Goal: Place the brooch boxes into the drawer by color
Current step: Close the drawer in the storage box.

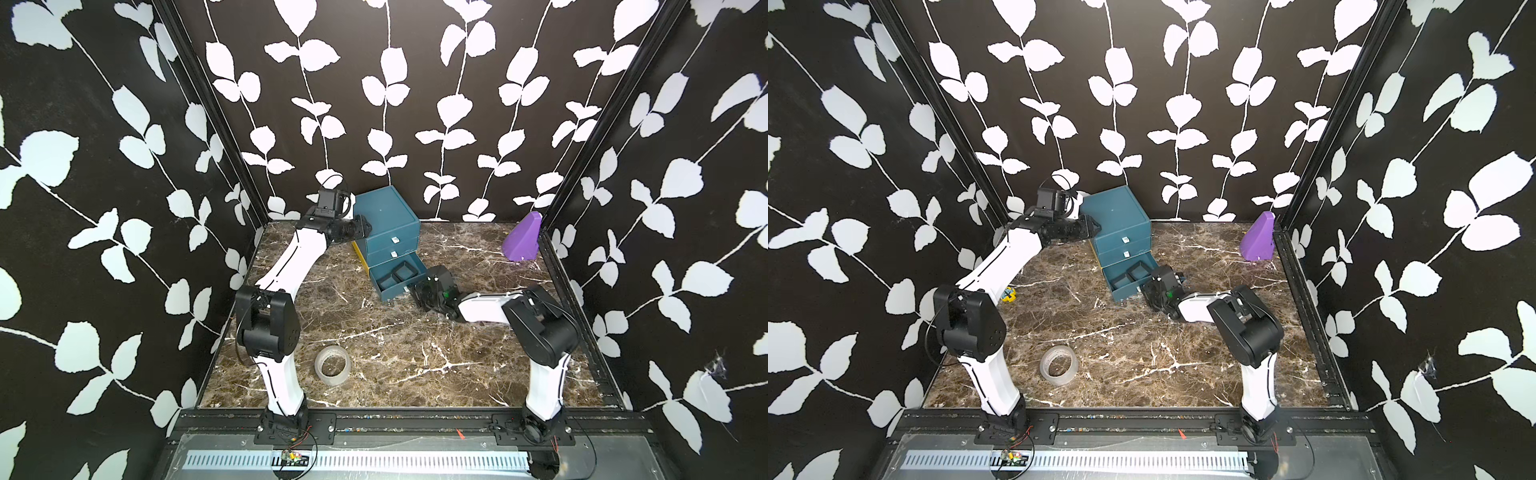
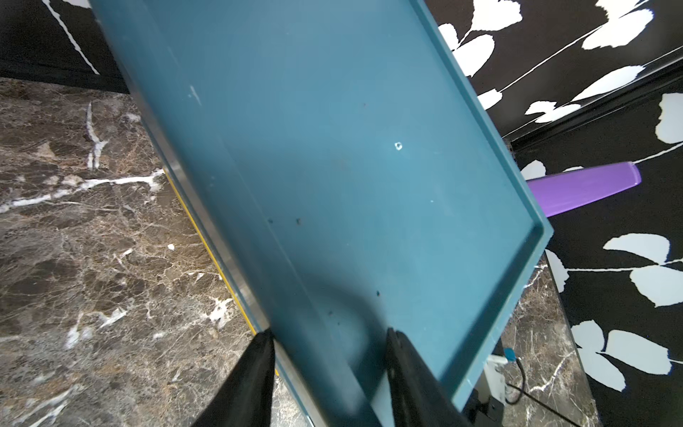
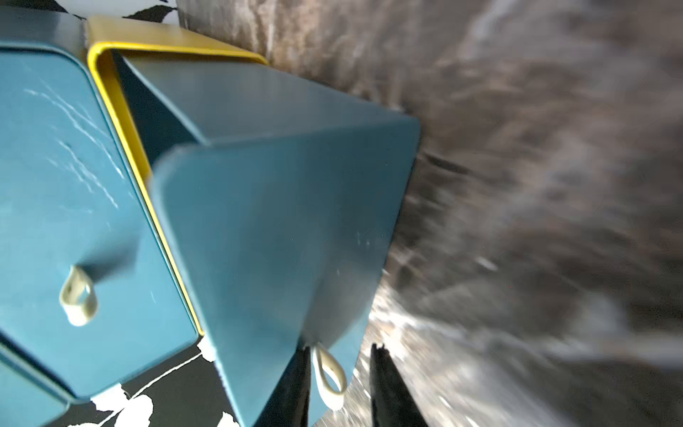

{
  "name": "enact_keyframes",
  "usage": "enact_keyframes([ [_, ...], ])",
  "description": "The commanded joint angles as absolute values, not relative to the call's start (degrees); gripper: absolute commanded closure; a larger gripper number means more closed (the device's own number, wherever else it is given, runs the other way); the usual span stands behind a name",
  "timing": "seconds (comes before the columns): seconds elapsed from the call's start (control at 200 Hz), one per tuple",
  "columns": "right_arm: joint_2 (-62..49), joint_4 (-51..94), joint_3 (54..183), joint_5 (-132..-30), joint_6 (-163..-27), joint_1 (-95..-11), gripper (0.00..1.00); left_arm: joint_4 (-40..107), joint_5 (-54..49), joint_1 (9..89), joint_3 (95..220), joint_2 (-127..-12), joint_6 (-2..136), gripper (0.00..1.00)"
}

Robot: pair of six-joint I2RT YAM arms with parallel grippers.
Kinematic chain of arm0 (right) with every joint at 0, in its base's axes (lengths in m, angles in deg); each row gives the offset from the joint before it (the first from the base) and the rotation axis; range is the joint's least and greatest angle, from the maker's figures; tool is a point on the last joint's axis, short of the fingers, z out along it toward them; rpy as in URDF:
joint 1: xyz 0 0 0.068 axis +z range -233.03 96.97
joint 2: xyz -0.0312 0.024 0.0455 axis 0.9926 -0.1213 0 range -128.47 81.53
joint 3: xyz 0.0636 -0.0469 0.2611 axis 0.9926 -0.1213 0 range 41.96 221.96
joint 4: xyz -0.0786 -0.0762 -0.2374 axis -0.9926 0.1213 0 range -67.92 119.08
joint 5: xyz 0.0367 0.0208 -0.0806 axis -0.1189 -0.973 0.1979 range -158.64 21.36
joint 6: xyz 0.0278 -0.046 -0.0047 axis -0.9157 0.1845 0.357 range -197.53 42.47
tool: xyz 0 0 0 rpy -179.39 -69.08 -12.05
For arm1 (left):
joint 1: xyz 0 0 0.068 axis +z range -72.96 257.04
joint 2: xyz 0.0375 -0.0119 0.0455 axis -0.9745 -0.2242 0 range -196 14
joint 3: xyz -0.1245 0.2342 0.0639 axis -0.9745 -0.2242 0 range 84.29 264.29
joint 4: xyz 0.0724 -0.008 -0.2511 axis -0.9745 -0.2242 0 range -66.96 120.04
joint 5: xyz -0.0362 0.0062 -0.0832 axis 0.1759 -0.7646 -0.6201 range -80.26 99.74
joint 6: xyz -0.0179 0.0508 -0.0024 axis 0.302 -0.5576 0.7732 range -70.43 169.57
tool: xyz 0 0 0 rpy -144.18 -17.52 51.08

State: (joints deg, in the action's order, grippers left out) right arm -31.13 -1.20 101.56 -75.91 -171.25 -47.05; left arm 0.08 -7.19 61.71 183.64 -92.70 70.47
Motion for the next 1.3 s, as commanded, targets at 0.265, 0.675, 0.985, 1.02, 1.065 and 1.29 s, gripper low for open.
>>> enact_keyframes([
  [0.265,-40.7,-2.2,116.5,-74.3,-175.8,-47.3,0.71,-8.1,-6.7,60.9,180.0,-91.8,68.7,0.55],
  [0.675,-45.8,1.7,126.0,-73.6,-177.4,-46.9,0.71,-7.4,-6.8,60.2,179.9,-91.5,69.3,0.56],
  [0.985,-30.2,16.9,118.8,-70.7,-167.6,-48.1,0.32,-4.8,-1.4,60.1,177.9,-83.8,74.9,0.35],
  [1.02,-27.3,20.4,118.3,-70.5,-164.0,-48.8,0.27,-3.9,-0.1,60.2,176.7,-81.8,76.1,0.32],
  [1.065,-23.6,25.2,117.9,-69.9,-159.0,-49.8,0.21,-3.0,1.3,60.2,175.2,-79.1,77.3,0.27],
  [1.29,-3.3,43.3,112.9,-64.6,-132.4,-56.8,0.01,1.7,9.3,60.2,161.8,-63.0,78.4,0.01],
])
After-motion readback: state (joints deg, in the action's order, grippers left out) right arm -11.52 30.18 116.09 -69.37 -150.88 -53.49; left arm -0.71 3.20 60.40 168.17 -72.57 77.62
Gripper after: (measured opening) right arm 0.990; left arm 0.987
